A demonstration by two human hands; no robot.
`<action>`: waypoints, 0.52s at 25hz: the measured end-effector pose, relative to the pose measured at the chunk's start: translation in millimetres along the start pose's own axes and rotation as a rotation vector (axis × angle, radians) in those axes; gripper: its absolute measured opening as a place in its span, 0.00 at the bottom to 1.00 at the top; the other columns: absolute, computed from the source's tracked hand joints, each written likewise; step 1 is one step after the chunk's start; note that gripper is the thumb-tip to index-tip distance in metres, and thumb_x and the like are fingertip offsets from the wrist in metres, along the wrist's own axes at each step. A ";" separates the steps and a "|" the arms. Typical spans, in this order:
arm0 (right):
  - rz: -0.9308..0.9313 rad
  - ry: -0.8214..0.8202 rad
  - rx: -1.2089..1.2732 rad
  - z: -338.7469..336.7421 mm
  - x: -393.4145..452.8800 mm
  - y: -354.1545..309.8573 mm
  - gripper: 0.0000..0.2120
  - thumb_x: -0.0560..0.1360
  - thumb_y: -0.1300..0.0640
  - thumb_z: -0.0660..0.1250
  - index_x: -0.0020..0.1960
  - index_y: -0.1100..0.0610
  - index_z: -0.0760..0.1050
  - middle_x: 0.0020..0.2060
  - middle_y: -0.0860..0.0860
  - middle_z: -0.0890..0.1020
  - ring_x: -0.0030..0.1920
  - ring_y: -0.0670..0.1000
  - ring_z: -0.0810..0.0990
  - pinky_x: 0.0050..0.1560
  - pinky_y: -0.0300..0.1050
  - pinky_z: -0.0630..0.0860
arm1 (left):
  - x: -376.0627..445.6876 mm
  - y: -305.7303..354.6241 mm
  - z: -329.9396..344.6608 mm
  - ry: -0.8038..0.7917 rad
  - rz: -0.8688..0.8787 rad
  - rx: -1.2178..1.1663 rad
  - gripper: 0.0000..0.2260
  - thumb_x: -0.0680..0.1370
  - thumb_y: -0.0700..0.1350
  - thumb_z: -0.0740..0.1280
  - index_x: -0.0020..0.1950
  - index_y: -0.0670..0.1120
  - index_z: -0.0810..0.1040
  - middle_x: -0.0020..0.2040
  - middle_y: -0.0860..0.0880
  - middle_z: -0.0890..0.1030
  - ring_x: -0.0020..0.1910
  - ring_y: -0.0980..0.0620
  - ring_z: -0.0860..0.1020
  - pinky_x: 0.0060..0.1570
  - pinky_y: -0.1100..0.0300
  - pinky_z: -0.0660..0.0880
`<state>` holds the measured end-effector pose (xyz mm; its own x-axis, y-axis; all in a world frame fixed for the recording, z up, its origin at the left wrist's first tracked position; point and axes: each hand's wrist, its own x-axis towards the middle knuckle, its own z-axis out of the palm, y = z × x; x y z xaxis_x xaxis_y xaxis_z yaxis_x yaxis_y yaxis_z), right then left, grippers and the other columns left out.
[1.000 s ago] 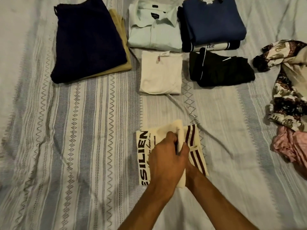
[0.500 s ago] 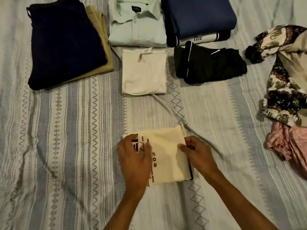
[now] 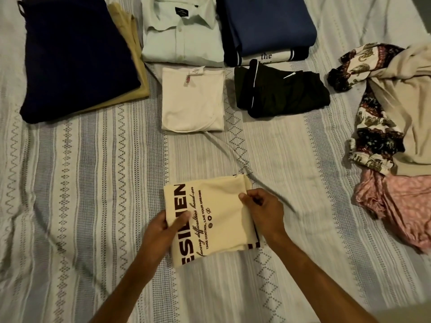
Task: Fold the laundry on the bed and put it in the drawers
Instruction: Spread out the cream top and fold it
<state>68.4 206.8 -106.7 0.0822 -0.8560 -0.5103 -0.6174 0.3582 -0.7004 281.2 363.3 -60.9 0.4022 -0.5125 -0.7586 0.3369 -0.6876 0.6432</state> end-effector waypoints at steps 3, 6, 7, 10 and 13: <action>0.005 -0.018 0.018 -5.7 -6.8 -11.1 0.08 0.75 0.50 0.77 0.51 0.50 0.81 0.45 0.44 0.86 0.47 0.44 0.84 0.56 0.53 0.82 | -2.9 5.5 14.9 0.145 0.032 0.021 0.12 0.74 0.51 0.78 0.56 0.54 0.84 0.46 0.54 0.88 0.45 0.52 0.87 0.47 0.50 0.84; -0.058 0.177 0.017 -5.9 -37.6 -29.6 0.05 0.79 0.57 0.71 0.52 0.50 0.78 0.47 0.47 0.83 0.47 0.48 0.82 0.53 0.55 0.82 | -22.6 27.4 22.4 0.288 0.238 0.174 0.12 0.74 0.53 0.78 0.56 0.53 0.85 0.43 0.57 0.87 0.39 0.60 0.85 0.44 0.53 0.85; -0.031 0.167 0.062 -5.3 -55.8 -39.4 0.02 0.80 0.56 0.69 0.51 0.49 0.78 0.45 0.47 0.83 0.47 0.49 0.82 0.51 0.54 0.81 | -33.9 36.2 27.3 0.315 0.355 0.295 0.14 0.75 0.55 0.77 0.58 0.52 0.84 0.42 0.58 0.87 0.37 0.61 0.84 0.41 0.56 0.84; 0.368 -0.158 0.663 2.2 -108.5 -67.6 0.13 0.81 0.45 0.66 0.56 0.51 0.84 0.48 0.51 0.87 0.50 0.54 0.84 0.53 0.54 0.80 | -85.0 57.5 45.6 0.309 0.734 0.745 0.16 0.77 0.54 0.74 0.63 0.53 0.80 0.38 0.55 0.84 0.28 0.56 0.80 0.27 0.60 0.77; 0.634 -0.371 1.278 0.0 -132.6 -73.8 0.31 0.68 0.40 0.79 0.63 0.60 0.84 0.57 0.61 0.85 0.54 0.62 0.86 0.57 0.62 0.82 | -119.2 45.3 57.0 0.214 0.943 1.073 0.24 0.67 0.49 0.79 0.63 0.52 0.83 0.40 0.52 0.85 0.28 0.51 0.81 0.23 0.59 0.74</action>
<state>103.0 293.9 12.6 0.3810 -0.3620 -0.8508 0.4524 0.8755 -0.1699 200.1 363.9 52.8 0.2597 -0.9656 -0.0123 -0.8722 -0.2400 0.4262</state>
